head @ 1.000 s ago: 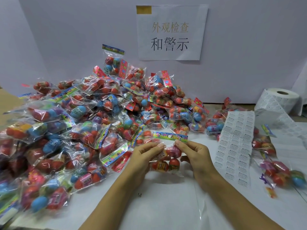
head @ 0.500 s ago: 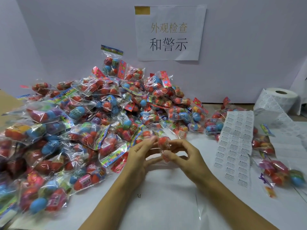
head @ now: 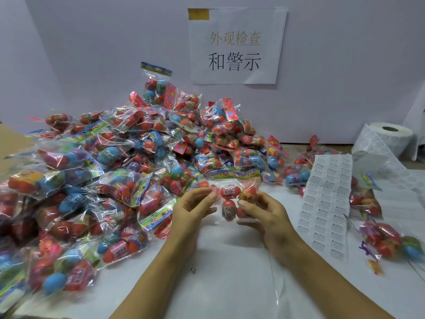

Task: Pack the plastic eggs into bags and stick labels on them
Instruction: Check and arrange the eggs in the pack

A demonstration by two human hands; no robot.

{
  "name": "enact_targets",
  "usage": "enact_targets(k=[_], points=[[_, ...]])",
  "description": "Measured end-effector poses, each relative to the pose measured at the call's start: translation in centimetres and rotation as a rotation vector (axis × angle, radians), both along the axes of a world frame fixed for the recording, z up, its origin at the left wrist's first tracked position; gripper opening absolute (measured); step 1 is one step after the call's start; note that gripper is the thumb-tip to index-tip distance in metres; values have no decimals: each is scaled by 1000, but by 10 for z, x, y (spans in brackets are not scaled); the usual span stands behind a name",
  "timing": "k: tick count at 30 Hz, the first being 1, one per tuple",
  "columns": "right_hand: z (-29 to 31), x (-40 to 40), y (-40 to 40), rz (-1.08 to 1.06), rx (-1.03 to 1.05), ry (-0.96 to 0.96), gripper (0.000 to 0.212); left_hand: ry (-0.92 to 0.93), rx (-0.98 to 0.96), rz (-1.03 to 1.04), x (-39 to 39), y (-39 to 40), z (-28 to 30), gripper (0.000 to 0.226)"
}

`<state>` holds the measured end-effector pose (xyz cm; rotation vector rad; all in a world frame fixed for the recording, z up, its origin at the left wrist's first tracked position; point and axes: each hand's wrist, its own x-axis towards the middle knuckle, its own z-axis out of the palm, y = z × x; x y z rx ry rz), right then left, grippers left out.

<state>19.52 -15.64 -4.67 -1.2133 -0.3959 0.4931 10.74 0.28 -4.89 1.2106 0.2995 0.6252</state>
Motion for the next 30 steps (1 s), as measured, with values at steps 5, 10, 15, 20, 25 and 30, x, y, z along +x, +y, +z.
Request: enact_targets(k=[5, 10, 15, 20, 25, 30], points=[[0, -6, 1, 110, -31, -15, 31, 19, 1, -174, -2, -5, 0, 34], [4, -9, 3, 102, -89, 8, 33, 65, 23, -180, -5, -2, 0, 36], [4, -5, 2, 96, -82, 52, 44, 90, -16, -219, -4, -2, 1, 31], [-1, -2, 4, 90, -82, 42, 44, 137, -61, -201, -3, -1, 2, 26], [-2, -1, 5, 87, -91, 25, 45, 148, -59, -185, -3, -1, 1, 25], [-3, 0, 5, 87, -97, 21, 46, 147, -62, -179, -3, -1, 1, 28]])
